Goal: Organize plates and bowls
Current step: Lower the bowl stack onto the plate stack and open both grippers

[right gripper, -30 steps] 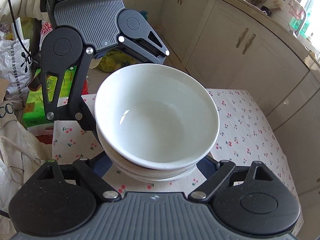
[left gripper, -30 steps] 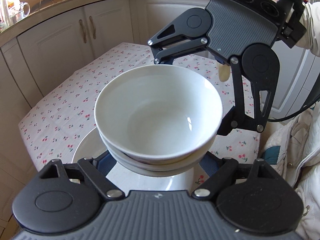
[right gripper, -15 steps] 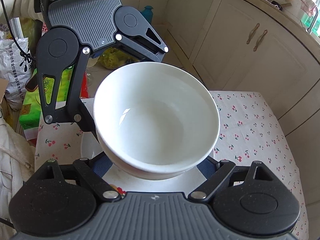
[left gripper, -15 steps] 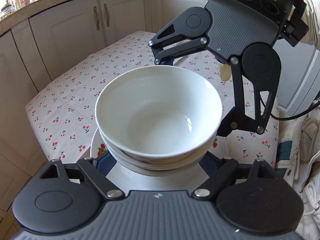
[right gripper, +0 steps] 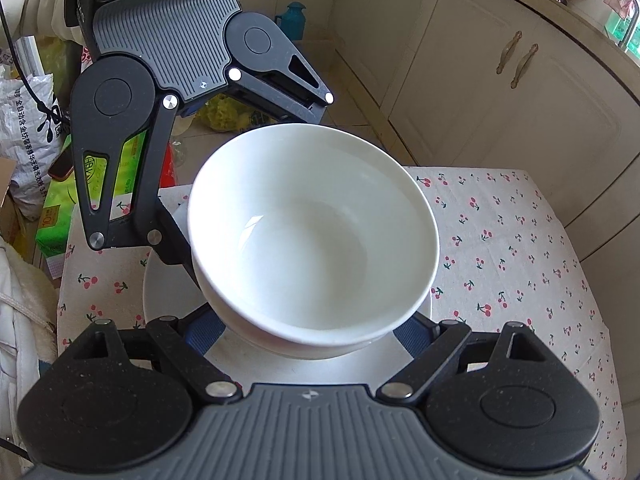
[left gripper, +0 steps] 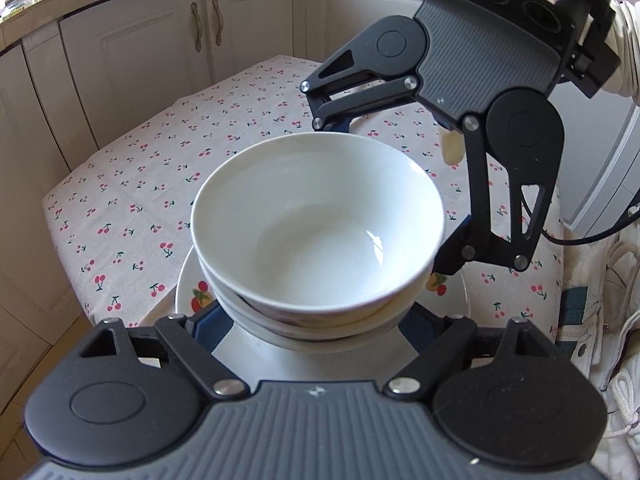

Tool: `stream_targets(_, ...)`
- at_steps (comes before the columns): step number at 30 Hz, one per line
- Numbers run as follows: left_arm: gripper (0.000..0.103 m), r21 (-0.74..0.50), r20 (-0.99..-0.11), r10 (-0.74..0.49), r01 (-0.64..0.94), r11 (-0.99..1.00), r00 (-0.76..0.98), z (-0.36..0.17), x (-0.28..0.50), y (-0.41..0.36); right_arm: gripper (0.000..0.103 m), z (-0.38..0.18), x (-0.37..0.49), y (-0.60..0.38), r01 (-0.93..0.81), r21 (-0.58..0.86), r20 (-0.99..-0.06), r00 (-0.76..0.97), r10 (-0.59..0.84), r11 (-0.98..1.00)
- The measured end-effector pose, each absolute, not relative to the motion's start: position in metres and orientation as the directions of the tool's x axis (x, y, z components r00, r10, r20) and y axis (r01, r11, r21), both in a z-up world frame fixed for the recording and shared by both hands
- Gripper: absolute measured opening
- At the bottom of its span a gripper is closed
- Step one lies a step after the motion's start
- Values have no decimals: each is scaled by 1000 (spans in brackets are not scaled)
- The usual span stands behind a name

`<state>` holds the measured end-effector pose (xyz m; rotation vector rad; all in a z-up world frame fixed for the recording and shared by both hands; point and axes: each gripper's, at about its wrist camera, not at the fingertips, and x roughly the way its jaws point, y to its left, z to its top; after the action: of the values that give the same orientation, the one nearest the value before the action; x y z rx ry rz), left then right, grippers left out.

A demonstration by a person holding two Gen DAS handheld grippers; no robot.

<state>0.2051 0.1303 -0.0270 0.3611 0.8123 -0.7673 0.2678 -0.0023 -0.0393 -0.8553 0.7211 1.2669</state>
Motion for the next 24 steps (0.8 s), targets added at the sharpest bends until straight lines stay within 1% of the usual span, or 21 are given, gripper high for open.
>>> stream_targets(13, 88, -24, -754, -487, 722, 691, 441, -29, 207, 135, 93, -39, 266, -3, -983, -160, -845, 185, 502, 92)
stream_targets(18, 89, 0, -745, -480, 720, 694, 464, -28, 202, 135, 94, -38, 261, -4, -978, -180, -839, 206, 504, 100)
stream_targets(24, 93, 23, -733, -457, 690, 723, 503, -21, 190, 135, 101, -30, 250, -13, -973, -191, -824, 229, 518, 127)
